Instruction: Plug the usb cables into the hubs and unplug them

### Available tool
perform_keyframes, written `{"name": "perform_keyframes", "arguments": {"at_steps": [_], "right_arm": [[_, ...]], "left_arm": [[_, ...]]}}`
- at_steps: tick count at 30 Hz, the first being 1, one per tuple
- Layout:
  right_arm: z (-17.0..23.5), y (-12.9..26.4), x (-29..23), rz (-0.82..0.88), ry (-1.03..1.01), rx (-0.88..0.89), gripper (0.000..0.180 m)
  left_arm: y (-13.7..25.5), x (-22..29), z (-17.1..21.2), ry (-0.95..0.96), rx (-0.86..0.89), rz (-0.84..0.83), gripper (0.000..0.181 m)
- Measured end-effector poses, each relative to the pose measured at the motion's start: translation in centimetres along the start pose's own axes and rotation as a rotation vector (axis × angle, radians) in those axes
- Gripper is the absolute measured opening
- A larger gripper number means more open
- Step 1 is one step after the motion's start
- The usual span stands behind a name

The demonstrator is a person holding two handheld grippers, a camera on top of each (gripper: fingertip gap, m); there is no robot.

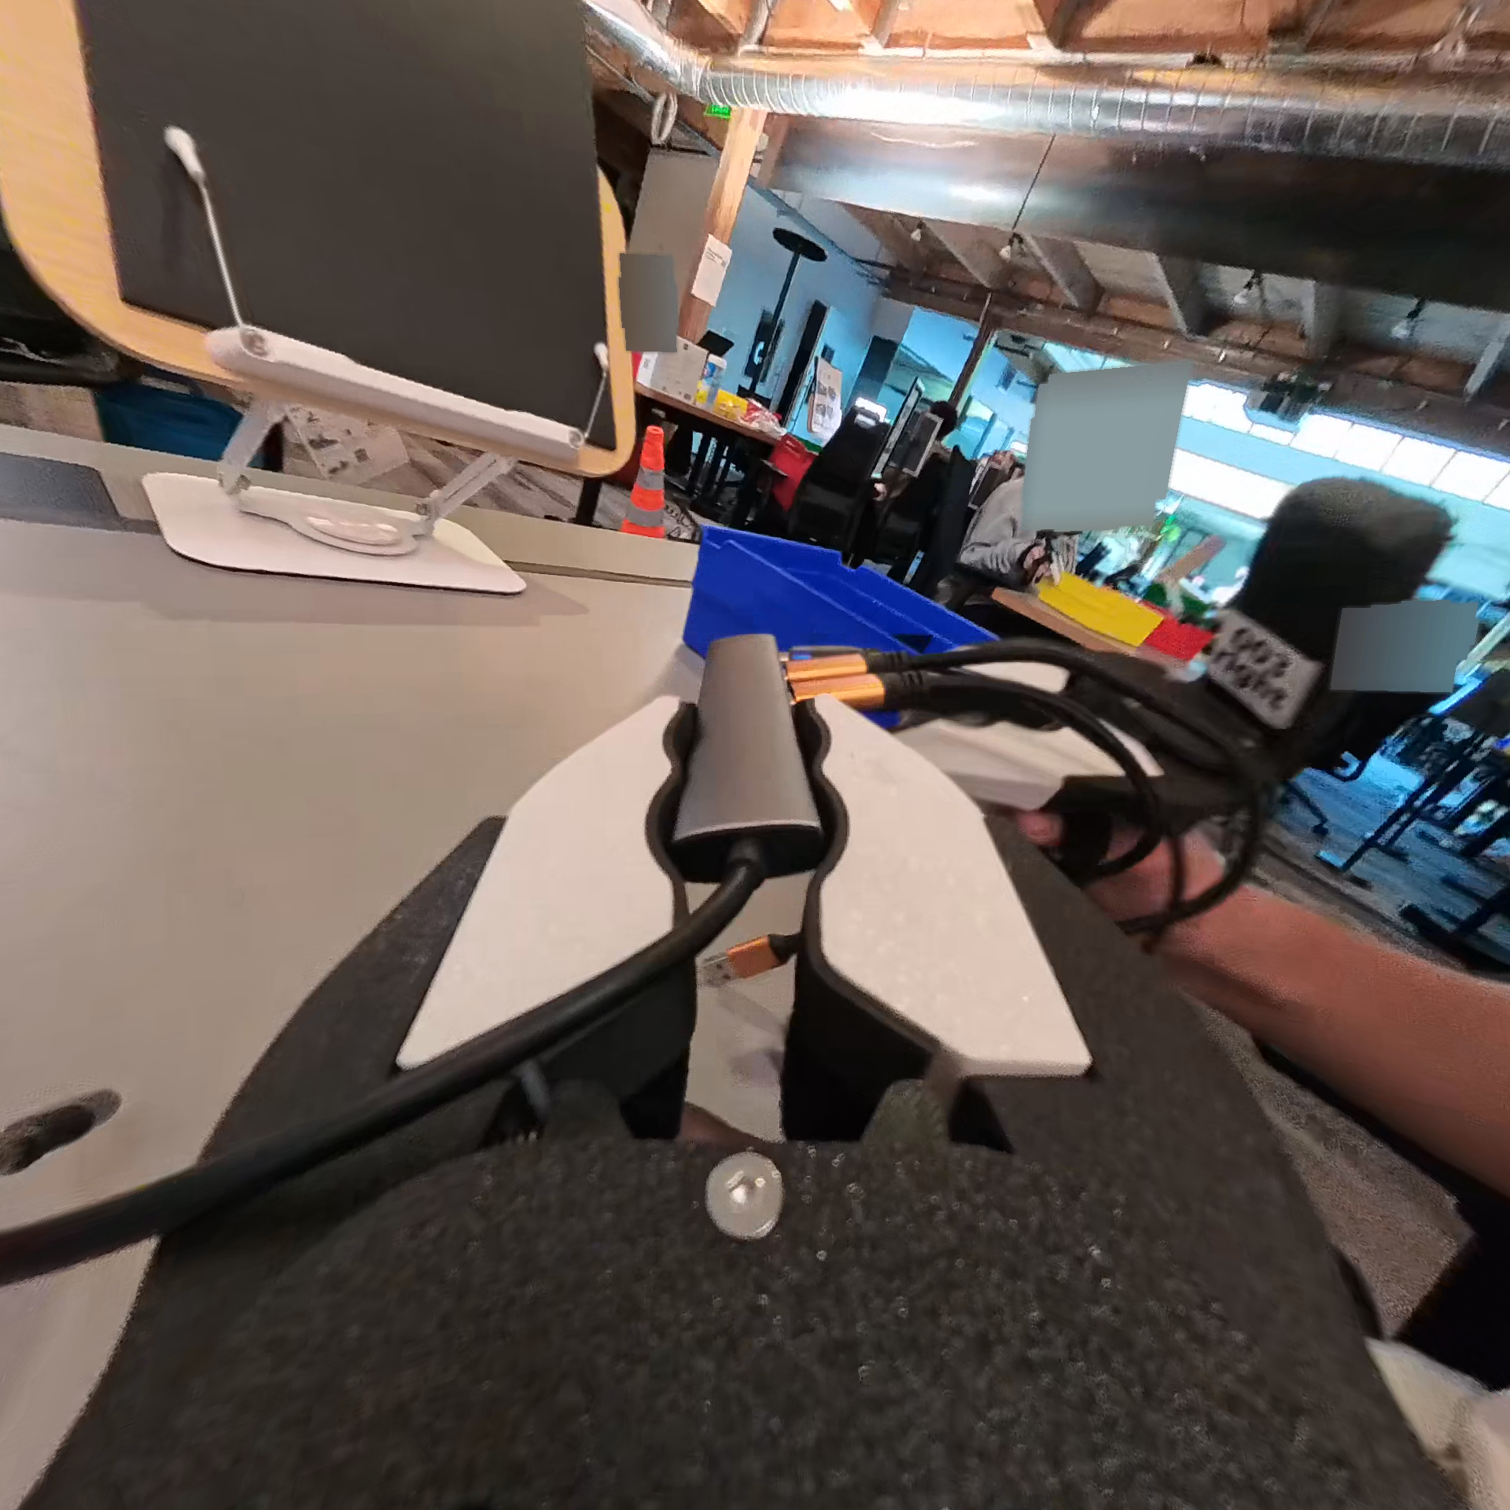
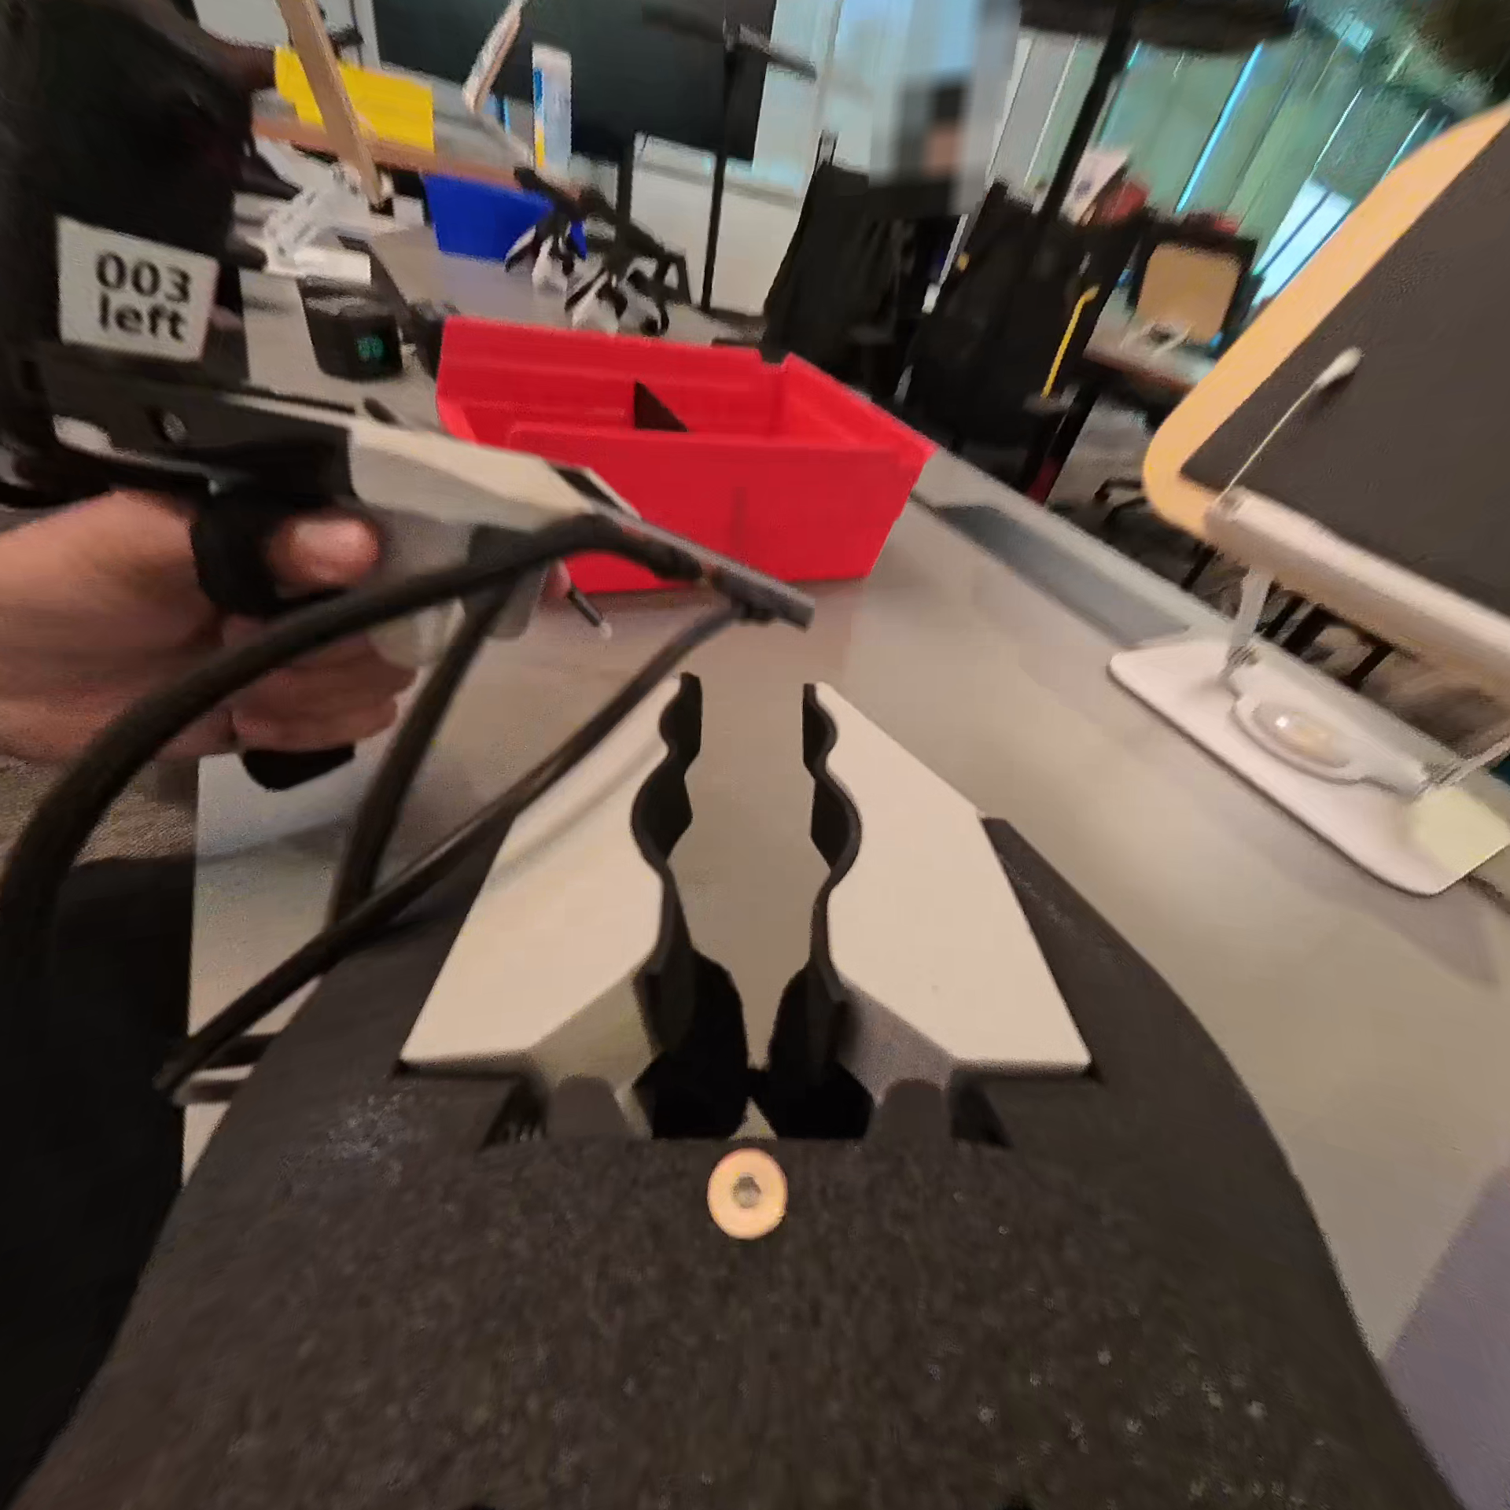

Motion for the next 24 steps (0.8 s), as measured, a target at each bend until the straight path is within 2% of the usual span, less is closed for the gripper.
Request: {"name": "perform_keyframes", "arguments": {"at_steps": [4,8,15,24], "right_arm": [[-0.3,0.1,0.0,0.052,-0.051,0.001,0.023],[-1.0,0.5,0.3,0.072,-0.124,0.033,0.012],[-0.7,0.4,0.1,0.05,-0.161,-0.048,0.009],[-0.5,0.4,-0.2,0.083,-0.145,-0.054,0.009]], "left_arm": [[-0.5,0.8,0.2,-0.06,-0.025,-0.004,0.025],[-0.9,1.3,0.5,-0.106,-0.046,-0.011,0.025],[-0.8,1.3,0.7,-0.145,-0.085,-0.016,0.025],[-0.7,1.1,0.9,-0.027,-0.081,0.032,0.026]]}}
Point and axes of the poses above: each gripper's, where its closed fingertips meet, y back along the fingers, z out of its underside, x = y × z across the jaws, the point moved 5 cm from there along y, back along the fingers, and after that the axes turned 14 degrees about z, right-handed, at the moved point
